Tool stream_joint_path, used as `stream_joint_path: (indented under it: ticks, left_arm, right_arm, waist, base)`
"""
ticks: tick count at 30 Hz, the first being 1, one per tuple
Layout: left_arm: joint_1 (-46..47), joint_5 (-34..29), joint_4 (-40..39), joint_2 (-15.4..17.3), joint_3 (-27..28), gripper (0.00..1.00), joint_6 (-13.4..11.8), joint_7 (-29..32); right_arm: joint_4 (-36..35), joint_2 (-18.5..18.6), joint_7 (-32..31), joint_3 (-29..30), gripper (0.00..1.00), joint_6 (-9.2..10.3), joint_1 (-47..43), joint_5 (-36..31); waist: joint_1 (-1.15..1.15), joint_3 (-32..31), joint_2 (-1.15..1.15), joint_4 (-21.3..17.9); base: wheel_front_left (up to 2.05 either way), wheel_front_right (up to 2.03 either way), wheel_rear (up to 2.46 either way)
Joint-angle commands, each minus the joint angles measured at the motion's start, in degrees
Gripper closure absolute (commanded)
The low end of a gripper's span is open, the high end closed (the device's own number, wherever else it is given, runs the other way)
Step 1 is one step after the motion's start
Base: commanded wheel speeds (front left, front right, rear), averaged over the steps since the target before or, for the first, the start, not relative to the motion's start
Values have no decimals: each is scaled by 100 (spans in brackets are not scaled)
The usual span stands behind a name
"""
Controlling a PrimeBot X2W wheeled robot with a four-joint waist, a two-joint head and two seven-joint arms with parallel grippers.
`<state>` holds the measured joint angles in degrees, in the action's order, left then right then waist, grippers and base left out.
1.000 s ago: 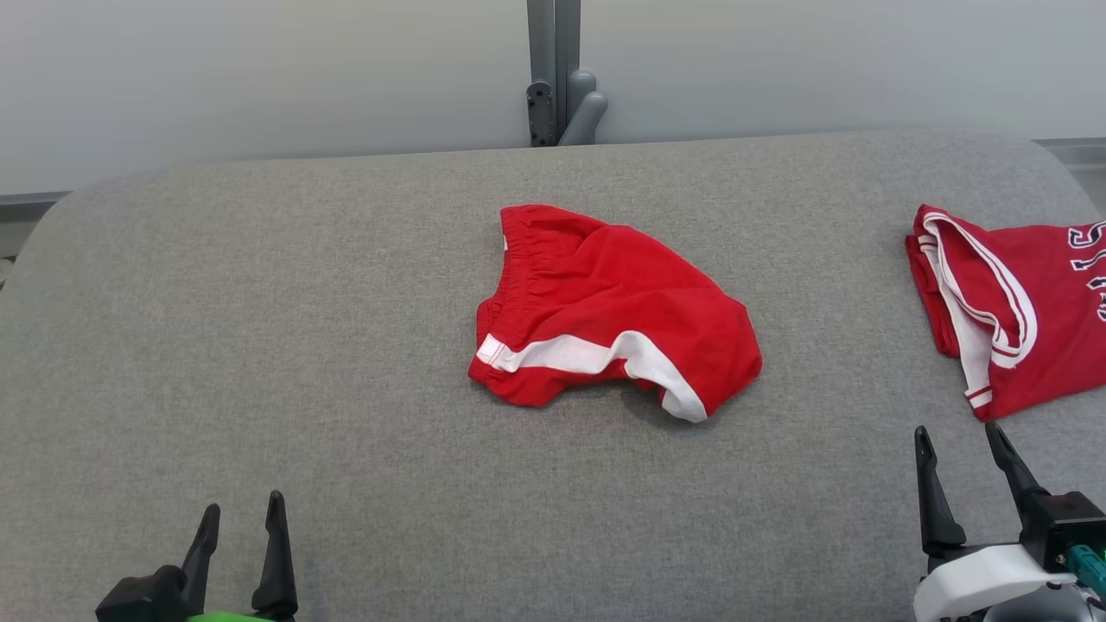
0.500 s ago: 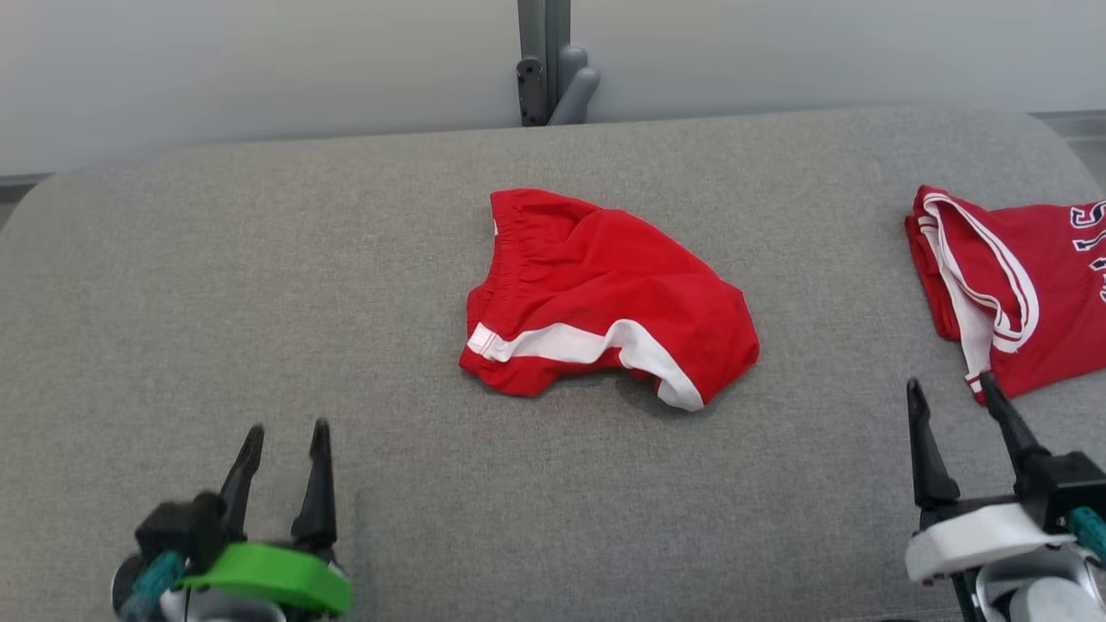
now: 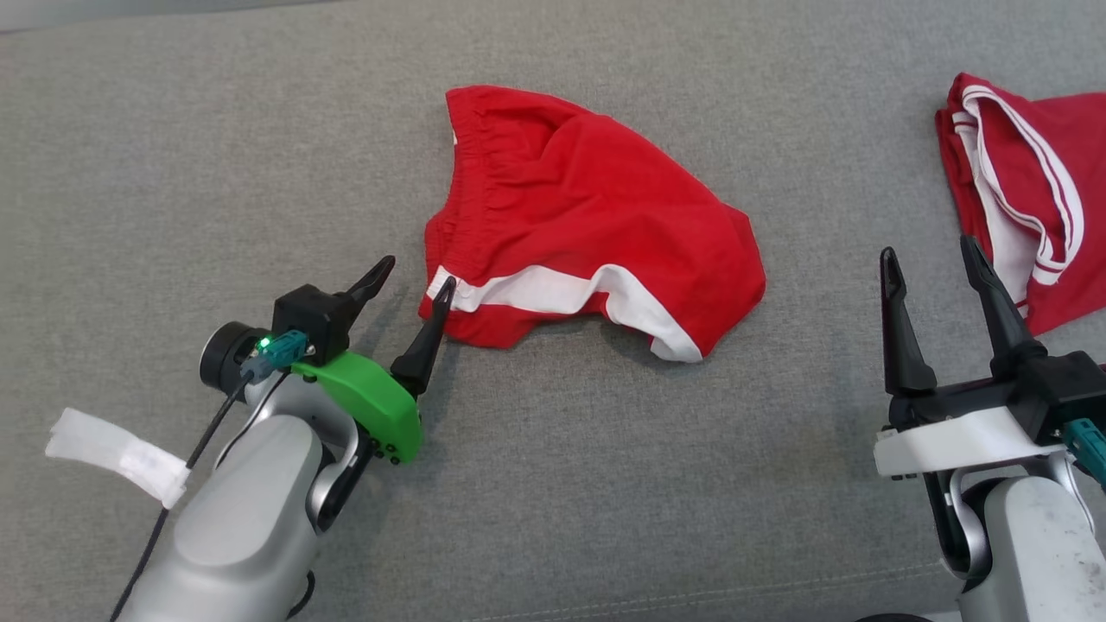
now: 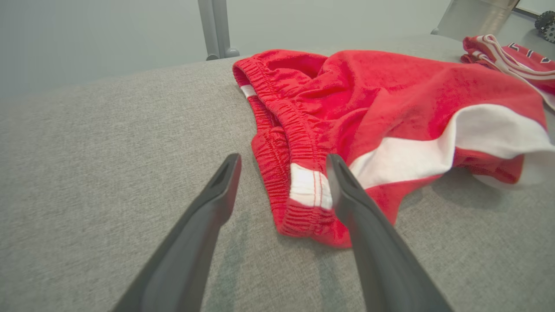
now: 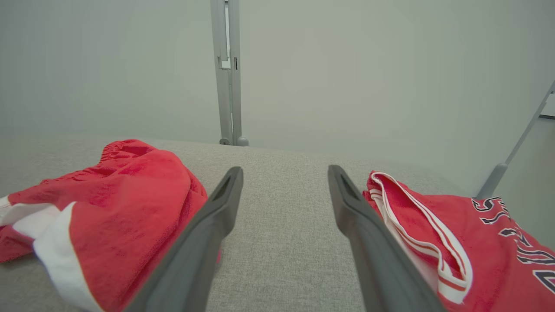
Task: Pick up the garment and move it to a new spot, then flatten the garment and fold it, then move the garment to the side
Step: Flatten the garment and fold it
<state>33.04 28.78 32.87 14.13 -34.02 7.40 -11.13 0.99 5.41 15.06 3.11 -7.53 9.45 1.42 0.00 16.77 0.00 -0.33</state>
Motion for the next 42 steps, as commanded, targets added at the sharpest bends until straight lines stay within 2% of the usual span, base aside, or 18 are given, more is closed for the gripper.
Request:
stream_joint_path:
  ticks: [1,6,7,8,9,10,15,20,23,28,31,35,40,42]
  left_arm:
    - [199,165,116,119,-166,0,15,42]
    - [560,874,332,538,-906,0,15,290]
    - [576,1040,339,615,-1010,15,15,352]
    - [574,1185,335,686,-1108,56,15,406]
    - [586,1297,300,764,-1217,87,15,452]
    - [583,1396,231,831,-1342,100,15,479]
    - [667,1876,-295,1107,-1848,100,17,737]
    - [1087,2354,-1299,1306,-2141,100,17,1313]
    - [1466,2782,-1943,1269,-2205,100,17,1751]
    - [2127,3089,-2262,1121,-2156,100,0,2333]
    - [2554,3226,-2221,857,-2071,100,-276,2746]
    - [2870,3395,-2111,455,-1944,100,-809,3044]
    - [2841,3930,-2001,-225,-1130,100,-1590,2489]
    - [2903,4009,-1983,-357,-875,100,-1858,2274]
  right_arm:
    - [-5,-21,13,-17,0,9,81,44]
    - [17,-77,14,-54,0,9,148,52]
    - [14,-92,14,-34,0,9,143,51]
    - [13,-104,14,-11,0,9,133,53]
    - [16,-114,14,5,0,9,117,54]
    - [25,-121,14,30,0,9,99,52]
    - [67,-163,13,86,0,9,19,36]
    - [93,-205,14,29,0,9,44,83]
    - [137,-225,14,-15,0,9,118,125]
    - [285,-245,13,-188,0,9,254,293]
    - [368,-240,14,-408,0,9,375,544]
    - [428,-243,14,-578,0,9,453,835]
    - [504,-246,14,-650,0,9,351,1071]
    - [515,-245,14,-663,0,9,300,1095]
  waist:
    - [0,491,0,-300]
    - [0,636,0,-492]
    - [0,640,0,-508]
    - [0,637,0,-520]
    - [0,628,0,-530]
    - [0,614,0,-537]
    - [0,468,0,-547]
    - [0,366,0,-564]
    - [0,355,0,-609]
    - [0,383,0,-752]
    - [0,413,0,-946]
    - [0,421,0,-1193]
    - [0,384,0,-1408]
    - [0,389,0,-1439]
  base:
    - [0,0,0]
    - [0,0,0]
    - [0,0,0]
    - [0,0,0]
    - [0,0,0]
    - [0,0,0]
    - [0,0,0]
    - [0,0,0]
    - [0,0,0]
    - [0,0,0]
    - [0,0,0]
    - [0,0,0]
    - [0,0,0]
    - [0,0,0]
